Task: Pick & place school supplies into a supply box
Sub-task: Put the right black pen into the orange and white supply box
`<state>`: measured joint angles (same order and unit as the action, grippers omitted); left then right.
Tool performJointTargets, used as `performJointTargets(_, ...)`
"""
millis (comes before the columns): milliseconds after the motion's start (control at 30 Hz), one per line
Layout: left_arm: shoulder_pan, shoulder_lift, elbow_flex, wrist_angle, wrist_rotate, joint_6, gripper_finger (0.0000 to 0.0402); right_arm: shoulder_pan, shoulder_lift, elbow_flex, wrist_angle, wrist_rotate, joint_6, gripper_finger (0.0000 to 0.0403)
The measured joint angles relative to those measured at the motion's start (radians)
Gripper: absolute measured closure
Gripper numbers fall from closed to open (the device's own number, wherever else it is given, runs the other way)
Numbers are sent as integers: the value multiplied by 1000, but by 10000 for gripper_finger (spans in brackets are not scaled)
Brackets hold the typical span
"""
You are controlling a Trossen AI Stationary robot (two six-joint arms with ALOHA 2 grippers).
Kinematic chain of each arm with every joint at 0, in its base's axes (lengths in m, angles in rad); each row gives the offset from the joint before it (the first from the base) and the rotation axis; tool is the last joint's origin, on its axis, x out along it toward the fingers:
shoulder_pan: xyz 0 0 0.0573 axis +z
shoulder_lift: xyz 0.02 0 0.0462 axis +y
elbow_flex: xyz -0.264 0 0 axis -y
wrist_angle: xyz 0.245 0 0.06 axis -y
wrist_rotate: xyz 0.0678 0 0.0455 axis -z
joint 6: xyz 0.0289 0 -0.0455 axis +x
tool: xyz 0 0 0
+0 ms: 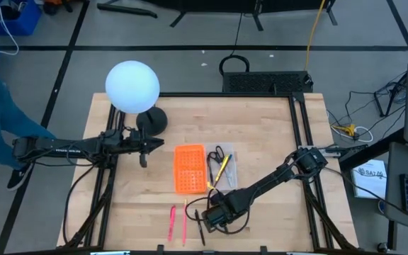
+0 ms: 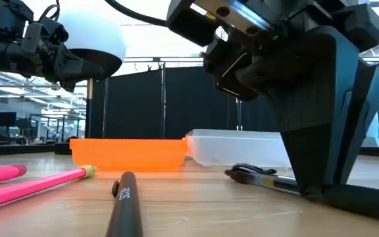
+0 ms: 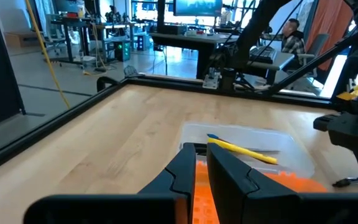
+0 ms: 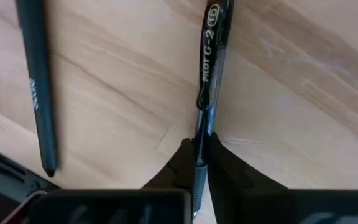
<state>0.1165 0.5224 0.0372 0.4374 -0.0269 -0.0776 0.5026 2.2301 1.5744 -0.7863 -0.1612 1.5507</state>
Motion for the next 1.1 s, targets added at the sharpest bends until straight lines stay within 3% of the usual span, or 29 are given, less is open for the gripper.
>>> performJointTargets(233, 0, 0, 0, -2, 1, -7, 353, 3, -13, -18, 30, 36, -81, 388)
performJointTargets(400, 0, 0, 0, -18, 2, -7, 353, 5, -99, -22, 136, 103, -115, 389)
performJointTargets(833, 0, 0, 0, -18, 2, -6, 353, -38, -361, -23, 172, 397, -134, 398)
performJointTargets(1100, 0, 0, 0, -84, 0, 69, 353, -75, -359, -22, 155, 396, -215, 400)
